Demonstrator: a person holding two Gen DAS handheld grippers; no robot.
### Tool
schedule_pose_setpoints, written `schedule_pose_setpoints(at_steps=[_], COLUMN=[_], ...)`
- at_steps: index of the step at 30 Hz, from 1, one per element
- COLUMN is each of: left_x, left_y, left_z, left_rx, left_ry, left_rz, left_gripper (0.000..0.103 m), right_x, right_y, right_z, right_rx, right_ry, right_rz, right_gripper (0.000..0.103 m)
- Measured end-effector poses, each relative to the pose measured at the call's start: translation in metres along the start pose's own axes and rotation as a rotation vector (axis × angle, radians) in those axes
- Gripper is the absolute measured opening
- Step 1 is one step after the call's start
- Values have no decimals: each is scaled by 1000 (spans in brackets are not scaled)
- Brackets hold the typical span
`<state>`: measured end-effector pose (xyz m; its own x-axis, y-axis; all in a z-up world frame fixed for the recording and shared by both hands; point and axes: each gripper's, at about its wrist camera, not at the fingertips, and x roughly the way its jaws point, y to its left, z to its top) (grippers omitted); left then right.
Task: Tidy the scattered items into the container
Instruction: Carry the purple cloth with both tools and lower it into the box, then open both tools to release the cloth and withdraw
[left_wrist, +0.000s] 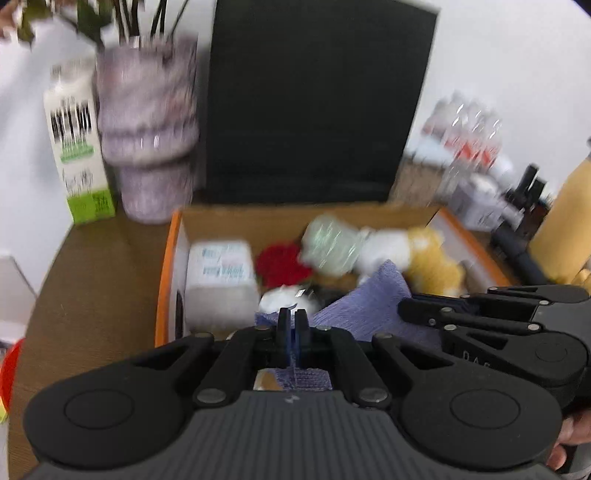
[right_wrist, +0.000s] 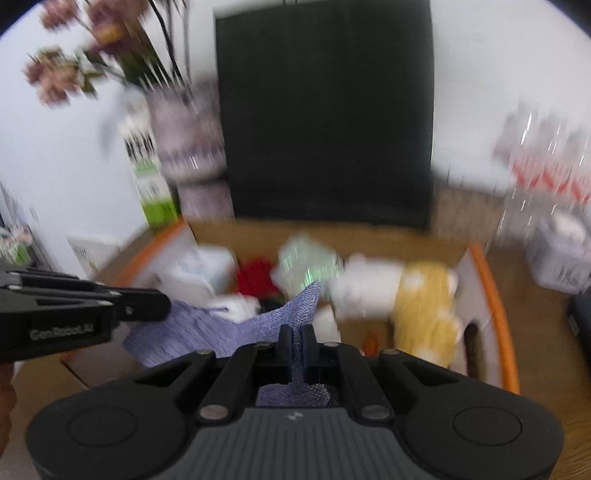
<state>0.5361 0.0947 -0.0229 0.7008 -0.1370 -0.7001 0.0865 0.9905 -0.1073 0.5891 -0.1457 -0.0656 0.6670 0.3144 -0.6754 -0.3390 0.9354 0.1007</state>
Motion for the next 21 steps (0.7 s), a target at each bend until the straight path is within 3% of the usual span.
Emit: schedule_pose_setpoints(at_steps=[4,6,8,9,11,12,13,14,16,21], left_x=[13,14,10,3,-17,-27,-35,-45,-61,-94], left_y=[7,9,10,10,9,8,8,10,15,16], left_z=[-10,-11,-8,-6,4,10,16,23,32,30], left_rx=[0,-4,0,-3,17,21,11,-22,-121,-224], left_ry=[73,128,172,168,139,130,126,123,124,165], left_rz=[10,32,29,27,34,44,51,63,96,131], left_gripper=[5,11,42,51,52,62,69,85,89,90], right_x=[16,14,7,2,-16,-28,-38,-46,-67,-113], right_y=[3,2,-2,-3,-5,-3,-2,1,10,16], right_z=[-9,-7,-2,3,12,17,22,27,32,33], right_rx=[-55,-57,-32,-25,-23,-35,-50,-74,-149,-173], right_ry=[68,80,91,91,76,70,64,61,52,57], right_rz=[-37,-47,-70,-80,-91,-91,-91,-93,-99,-111], right_gripper=[16,21,50,54,56,58,65,76,85,86])
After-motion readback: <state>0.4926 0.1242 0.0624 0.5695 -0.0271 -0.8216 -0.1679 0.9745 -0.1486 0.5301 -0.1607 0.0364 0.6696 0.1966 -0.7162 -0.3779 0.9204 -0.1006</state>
